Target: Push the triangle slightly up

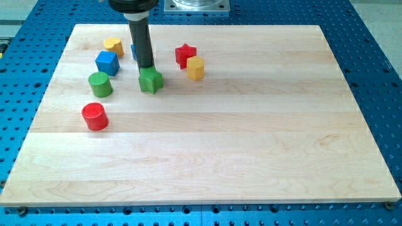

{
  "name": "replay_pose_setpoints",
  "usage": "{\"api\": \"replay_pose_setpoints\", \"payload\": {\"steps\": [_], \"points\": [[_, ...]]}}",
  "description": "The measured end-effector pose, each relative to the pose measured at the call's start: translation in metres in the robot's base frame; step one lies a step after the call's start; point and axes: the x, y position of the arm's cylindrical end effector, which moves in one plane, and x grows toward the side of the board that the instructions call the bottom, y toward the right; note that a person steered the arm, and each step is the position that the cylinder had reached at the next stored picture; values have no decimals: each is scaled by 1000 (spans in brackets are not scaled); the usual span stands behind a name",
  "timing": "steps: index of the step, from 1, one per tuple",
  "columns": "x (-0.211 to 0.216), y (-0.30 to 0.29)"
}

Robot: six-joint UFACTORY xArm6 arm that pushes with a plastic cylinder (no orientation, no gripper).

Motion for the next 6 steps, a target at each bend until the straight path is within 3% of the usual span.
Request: {"api": "replay_pose_setpoints", "payload": {"steps": [1,2,3,4,6], "points": [[12,30],[-21,-26],[-23,-35],[-64,-27],[-58,-3]]}}
